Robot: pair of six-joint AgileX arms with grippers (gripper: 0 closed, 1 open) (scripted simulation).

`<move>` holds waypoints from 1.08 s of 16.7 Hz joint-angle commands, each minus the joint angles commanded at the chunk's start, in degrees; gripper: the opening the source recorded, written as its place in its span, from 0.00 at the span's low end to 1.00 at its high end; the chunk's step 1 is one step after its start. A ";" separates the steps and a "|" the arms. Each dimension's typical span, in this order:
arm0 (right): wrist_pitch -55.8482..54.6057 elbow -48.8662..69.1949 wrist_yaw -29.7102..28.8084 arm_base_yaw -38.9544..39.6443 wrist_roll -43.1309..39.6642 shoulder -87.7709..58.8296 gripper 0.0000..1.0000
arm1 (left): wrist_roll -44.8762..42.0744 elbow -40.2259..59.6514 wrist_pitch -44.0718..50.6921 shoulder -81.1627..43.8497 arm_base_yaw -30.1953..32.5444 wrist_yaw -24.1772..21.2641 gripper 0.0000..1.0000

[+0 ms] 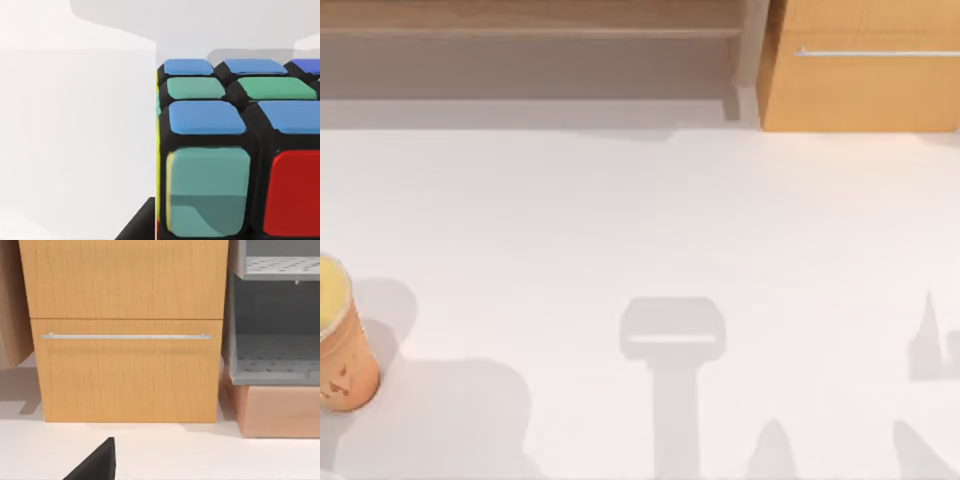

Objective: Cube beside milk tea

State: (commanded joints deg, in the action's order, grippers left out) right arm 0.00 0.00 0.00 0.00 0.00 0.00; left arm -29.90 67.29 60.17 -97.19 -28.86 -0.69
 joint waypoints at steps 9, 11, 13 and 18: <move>0.00 0.00 0.00 0.00 0.00 0.00 1.00 | 0.38 2.24 -4.35 0.32 -0.32 2.47 0.00; 0.00 0.00 0.00 0.00 0.00 0.00 1.00 | 0.57 3.40 -6.32 0.64 -0.28 3.35 0.00; 0.00 0.00 0.00 0.00 0.00 0.00 1.00 | 0.75 4.07 -7.70 0.77 0.06 3.79 0.00; 0.00 0.00 0.00 0.00 0.00 0.00 1.00 | 0.88 2.39 -8.07 0.65 0.59 3.10 0.00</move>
State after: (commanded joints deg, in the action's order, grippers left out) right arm 0.00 0.00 0.00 0.00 0.00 0.00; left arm -29.03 69.68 52.10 -96.54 -28.27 2.41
